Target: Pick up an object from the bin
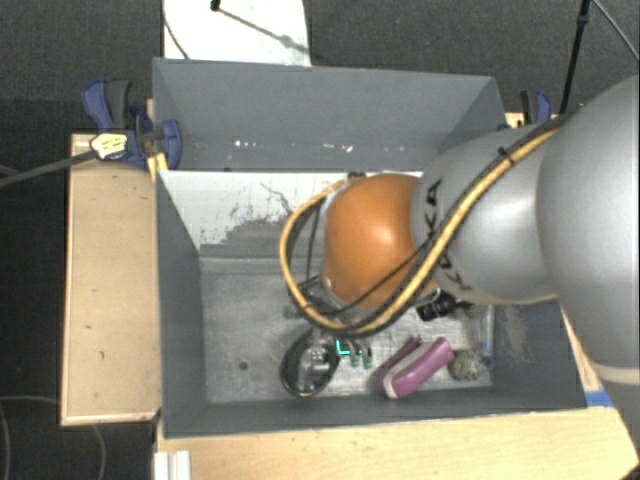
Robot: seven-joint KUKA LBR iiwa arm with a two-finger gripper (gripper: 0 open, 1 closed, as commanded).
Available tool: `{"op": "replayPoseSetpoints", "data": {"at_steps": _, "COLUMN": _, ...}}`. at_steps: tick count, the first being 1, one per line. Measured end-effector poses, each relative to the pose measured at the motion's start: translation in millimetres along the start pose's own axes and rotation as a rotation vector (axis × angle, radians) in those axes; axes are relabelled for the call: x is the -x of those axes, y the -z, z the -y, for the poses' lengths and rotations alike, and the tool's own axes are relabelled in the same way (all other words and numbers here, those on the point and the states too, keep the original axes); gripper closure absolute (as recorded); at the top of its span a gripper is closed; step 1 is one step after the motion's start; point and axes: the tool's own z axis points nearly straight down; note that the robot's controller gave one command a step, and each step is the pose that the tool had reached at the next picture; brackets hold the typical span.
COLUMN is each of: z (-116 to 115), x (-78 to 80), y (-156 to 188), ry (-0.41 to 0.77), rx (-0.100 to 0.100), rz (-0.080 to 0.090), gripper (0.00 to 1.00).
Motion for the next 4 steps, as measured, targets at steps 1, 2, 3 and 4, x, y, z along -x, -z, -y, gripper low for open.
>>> {"op": "replayPoseSetpoints", "data": {"at_steps": 1, "z": 28, "x": 7.5, "y": -58, "ry": 0.069, "rx": 0.002, "rz": 0.011, "gripper": 0.00}}
{"op": "replayPoseSetpoints", "data": {"at_steps": 2, "z": 26, "x": 8.7, "y": -55, "ry": 0.066, "rx": 0.004, "rz": 0.015, "gripper": 1.00}}
{"op": "replayPoseSetpoints", "data": {"at_steps": 3, "z": 27, "x": 7.1, "y": -57, "ry": 0.063, "rx": 0.002, "rz": 0.010, "gripper": 0.00}}
{"op": "replayPoseSetpoints", "data": {"at_steps": 4, "z": 80, "x": 34.5, "y": -17, "ry": -0.036, "rx": 0.000, "rz": 0.013, "gripper": 0.00}}
